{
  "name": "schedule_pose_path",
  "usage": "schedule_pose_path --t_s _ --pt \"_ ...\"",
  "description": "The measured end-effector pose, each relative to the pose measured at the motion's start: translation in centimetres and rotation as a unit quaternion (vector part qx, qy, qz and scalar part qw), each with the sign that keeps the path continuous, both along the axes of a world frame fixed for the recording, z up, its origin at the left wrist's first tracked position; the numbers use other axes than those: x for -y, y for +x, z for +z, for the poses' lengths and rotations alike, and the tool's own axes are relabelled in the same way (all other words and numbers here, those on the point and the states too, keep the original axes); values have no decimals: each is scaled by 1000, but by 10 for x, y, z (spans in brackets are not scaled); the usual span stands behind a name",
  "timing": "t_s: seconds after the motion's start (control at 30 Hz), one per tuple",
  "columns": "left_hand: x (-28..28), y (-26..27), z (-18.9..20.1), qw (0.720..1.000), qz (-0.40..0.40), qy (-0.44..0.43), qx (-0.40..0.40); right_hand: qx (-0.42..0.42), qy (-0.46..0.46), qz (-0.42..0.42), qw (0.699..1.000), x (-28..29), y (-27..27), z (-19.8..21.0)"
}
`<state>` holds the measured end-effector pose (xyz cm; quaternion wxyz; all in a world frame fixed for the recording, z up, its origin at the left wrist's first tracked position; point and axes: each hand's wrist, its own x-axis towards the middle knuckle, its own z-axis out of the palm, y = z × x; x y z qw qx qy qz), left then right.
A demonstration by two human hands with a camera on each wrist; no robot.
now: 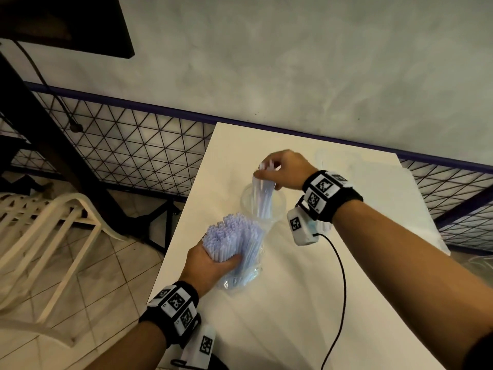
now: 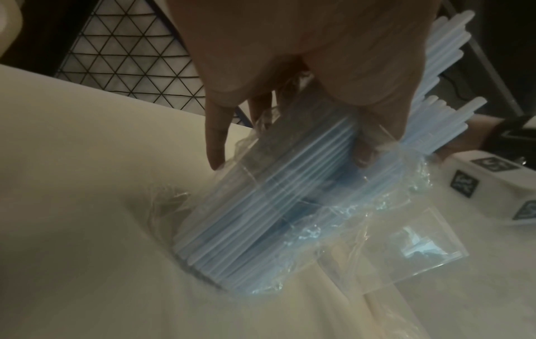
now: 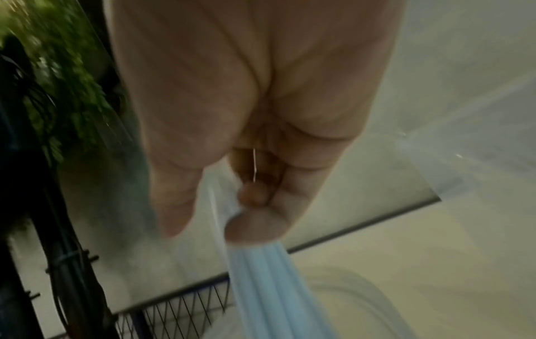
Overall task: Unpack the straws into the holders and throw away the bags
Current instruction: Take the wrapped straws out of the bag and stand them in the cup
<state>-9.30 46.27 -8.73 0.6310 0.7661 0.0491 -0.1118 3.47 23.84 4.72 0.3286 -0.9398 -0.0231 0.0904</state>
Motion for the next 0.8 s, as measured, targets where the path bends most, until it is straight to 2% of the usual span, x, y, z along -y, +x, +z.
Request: schedule_pose_path --t_s 0.07,0.1,0.2,0.27,0.37,0.47,0.57,0.8 --pt "0 -1 1 1000 1 -1 1 -48 11 -3 999 1 -1 -7" --pt "0 -1 2 1000 0 0 2 -39 5 -4 999 2 -2 -6" --pt "0 -1 3 1000 -4 9 10 63 -23 -9 998 11 -11 5" --pt "0 -1 3 1000 -3 11 13 85 3 1 996 16 -26 14" --pt "1 0 3 1000 -3 5 12 45 33 86 995 20 -58 11" --pt "1 1 2 1000 -6 2 16 -43 52 139 988 19 -90 -9" --pt "2 1 1 1000 -8 4 22 -74 56 112 989 8 -110 -31" --pt "1 1 -2 1000 -15 -12 18 4 95 29 995 -12 -123 -67"
